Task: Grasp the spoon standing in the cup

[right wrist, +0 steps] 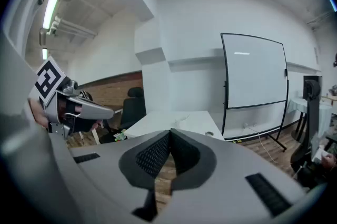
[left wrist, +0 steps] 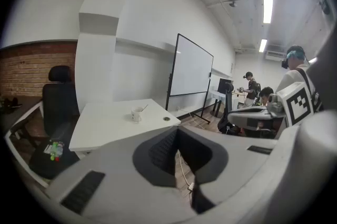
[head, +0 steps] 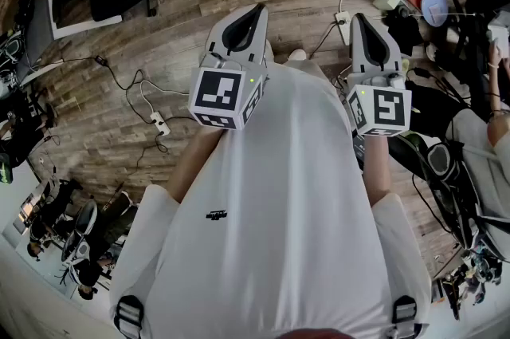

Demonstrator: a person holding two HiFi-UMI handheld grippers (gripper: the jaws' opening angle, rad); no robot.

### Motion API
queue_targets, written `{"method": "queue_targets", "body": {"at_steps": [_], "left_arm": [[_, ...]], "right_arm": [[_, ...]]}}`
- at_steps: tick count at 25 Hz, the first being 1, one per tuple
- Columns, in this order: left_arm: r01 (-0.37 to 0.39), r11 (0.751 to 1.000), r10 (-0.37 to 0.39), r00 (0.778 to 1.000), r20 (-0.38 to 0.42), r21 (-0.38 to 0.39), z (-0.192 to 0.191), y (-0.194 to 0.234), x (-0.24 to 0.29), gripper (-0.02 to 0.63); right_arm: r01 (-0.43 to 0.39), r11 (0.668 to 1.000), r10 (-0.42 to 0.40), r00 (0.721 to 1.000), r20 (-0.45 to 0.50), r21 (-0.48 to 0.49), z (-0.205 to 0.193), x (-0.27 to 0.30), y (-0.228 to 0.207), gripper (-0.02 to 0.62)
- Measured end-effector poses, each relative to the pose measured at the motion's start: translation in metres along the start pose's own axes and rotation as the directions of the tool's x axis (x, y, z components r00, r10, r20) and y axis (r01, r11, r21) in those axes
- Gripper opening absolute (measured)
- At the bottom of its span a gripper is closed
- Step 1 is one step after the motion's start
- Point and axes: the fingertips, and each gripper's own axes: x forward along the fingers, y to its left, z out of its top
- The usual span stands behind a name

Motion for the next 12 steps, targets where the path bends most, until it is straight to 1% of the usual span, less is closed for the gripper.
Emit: {"method": "queue_targets", "body": {"at_steps": [5, 8, 12], "left_arm": [[0.015, 1.000, -0.015, 1.000, 0.009, 0.008, -0.004, -0.033, -0.012, 0.014], [0.013, 1.000, -0.013, 1.000, 0.009, -0.011, -0.014, -0.047, -0.013, 0.014], [0.007, 0.999, -0.007, 1.000, -0.009, -0.036, -0.022, -0.056, -0.015, 0.014]], "right_arm": [[-0.036, 0.999, 0.035, 0.999, -0.005, -0.015, -0.004, -0.016, 0.006, 0.003], [-0.042, 0.999, 0.042, 0.999, -0.003, -0.022, -0.008, -0.027, 0.003, 0.003], [-0.032, 0.999, 0.032, 0.998, -0.045, 0.005, -0.019, -0.036, -0.005, 0.003]]}}
